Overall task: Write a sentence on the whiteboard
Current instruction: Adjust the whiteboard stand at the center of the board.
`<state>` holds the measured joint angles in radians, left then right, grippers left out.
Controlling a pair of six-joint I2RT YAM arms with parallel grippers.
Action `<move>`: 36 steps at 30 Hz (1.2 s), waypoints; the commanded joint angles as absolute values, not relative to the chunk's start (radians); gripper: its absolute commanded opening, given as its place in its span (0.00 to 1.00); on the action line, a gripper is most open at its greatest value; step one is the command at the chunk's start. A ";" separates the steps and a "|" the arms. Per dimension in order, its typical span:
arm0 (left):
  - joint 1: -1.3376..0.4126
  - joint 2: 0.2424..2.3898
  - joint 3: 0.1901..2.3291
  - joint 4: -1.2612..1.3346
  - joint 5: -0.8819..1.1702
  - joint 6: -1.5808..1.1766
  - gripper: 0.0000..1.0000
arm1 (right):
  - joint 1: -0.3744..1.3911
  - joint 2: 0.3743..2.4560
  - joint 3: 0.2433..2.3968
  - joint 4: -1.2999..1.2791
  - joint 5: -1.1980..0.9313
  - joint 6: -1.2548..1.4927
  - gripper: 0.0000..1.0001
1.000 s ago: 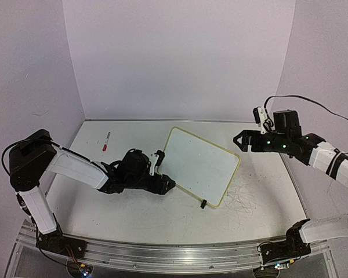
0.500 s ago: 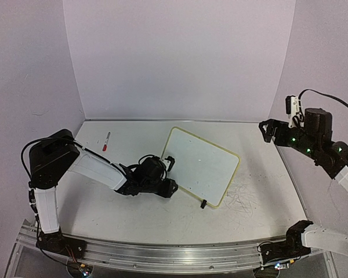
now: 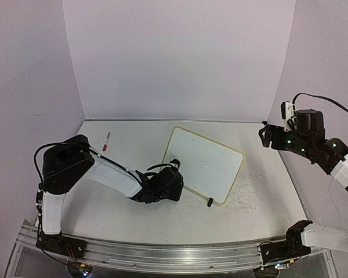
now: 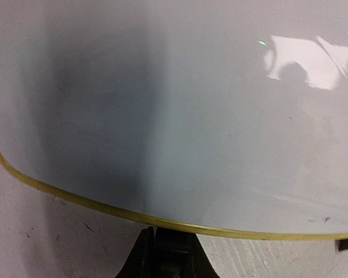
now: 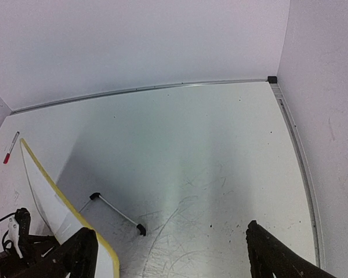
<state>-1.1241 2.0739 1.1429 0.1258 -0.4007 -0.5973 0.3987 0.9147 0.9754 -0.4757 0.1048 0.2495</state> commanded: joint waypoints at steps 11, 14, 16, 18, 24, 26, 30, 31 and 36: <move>-1.273 2.092 1.203 0.044 -0.640 -0.918 0.28 | 0.849 1.123 1.055 -0.582 0.246 0.454 0.85; -1.282 2.034 1.156 0.054 -0.637 -0.894 0.40 | 0.931 1.144 1.002 -0.587 0.246 0.537 0.85; -1.287 1.983 1.111 0.066 -0.636 -0.881 0.50 | 0.992 1.162 0.947 -0.586 0.243 0.614 0.84; -1.288 1.919 1.047 0.099 -0.619 -0.868 0.60 | 1.035 1.185 0.890 -0.570 0.230 0.696 0.83; -1.288 1.738 0.903 0.147 -0.596 -0.819 0.79 | 1.068 1.284 0.744 -0.462 0.251 0.898 0.77; -1.288 1.677 0.871 0.147 -0.602 -0.807 0.81 | 1.068 1.299 0.709 -0.400 0.290 0.969 0.77; -1.286 1.573 0.827 0.147 -0.618 -0.791 0.84 | 1.068 1.327 0.652 -0.272 0.348 1.028 0.61; -1.287 1.550 0.819 0.147 -0.618 -0.789 0.85 | 1.069 1.345 0.653 -0.253 0.351 1.030 0.58; -1.272 1.455 0.783 0.147 -0.604 -0.785 0.89 | 1.068 1.435 0.670 -0.180 0.314 1.023 0.56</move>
